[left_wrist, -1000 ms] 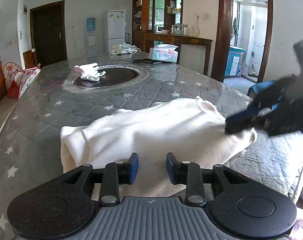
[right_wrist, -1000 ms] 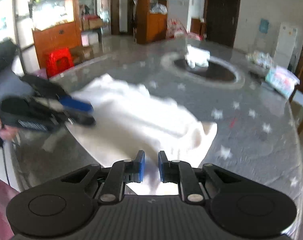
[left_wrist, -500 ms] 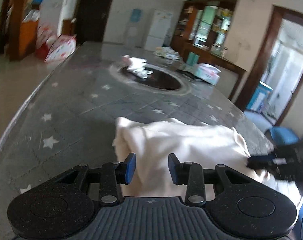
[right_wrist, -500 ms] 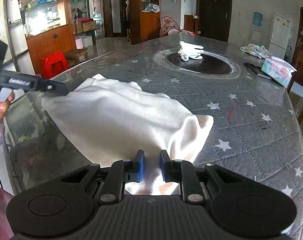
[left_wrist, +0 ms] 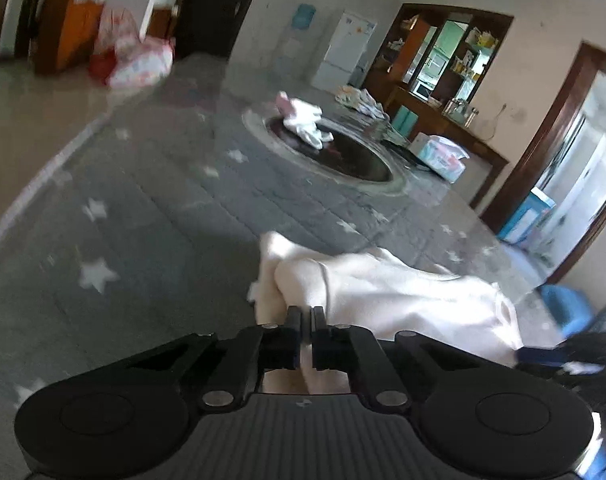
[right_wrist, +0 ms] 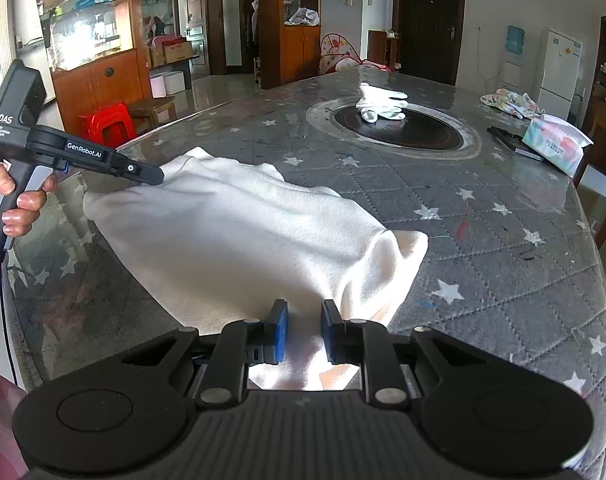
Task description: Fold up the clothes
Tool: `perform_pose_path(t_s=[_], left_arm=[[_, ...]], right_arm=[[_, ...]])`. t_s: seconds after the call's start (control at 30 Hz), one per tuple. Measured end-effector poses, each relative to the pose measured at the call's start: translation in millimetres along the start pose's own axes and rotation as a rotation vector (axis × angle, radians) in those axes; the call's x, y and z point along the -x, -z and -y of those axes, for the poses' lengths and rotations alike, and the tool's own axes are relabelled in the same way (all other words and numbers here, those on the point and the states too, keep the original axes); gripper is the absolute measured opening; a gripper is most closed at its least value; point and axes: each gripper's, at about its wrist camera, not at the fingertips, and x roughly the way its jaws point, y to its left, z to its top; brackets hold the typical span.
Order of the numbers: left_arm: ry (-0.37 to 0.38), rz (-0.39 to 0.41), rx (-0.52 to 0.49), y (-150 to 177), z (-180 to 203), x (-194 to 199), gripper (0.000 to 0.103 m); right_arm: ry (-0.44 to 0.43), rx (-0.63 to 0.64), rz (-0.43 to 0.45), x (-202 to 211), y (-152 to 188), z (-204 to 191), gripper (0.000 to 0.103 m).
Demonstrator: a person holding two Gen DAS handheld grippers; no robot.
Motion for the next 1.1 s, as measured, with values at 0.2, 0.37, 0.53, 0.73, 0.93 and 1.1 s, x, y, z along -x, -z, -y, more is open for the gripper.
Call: perform_pose_path(t_s=[0.2,0.37,0.53,0.73,0.93,1.1], left_arm=[[-0.174,0.068,-0.274,17.0,35.1,-6.5,0.004],[-0.186,0.056,-0.281,17.7,35.8,-9.3,0.008],[-0.153,0.07,-0.217,0.1,32.1,2.8,0.012],[0.002,0.02,-0.133,-26.6,39.4,-7.1,0.012],[0.067,-0.047,-0.123,-37.5,51.5,-41.3,0.012],[0.072,-0.078,-0.151,-39.5,60.4,-68.2,0.012]], right_arm=[[0.008,0.023,0.007,-1.8,0.7,-4.5,0.018],[0.003,0.028,-0.001,-0.9,-1.4,-3.9,0.019],[-0.023,-0.009,-0.005,3.3,-14.8,2.3,0.027],[-0.021,-0.003,0.036,-5.6,-46.0,5.6,0.027],[-0.03,-0.022,0.047,-39.6,-73.6,6.2,0.026],[-0.024,-0.077,0.02,-71.4,-80.0,12.0,0.022]])
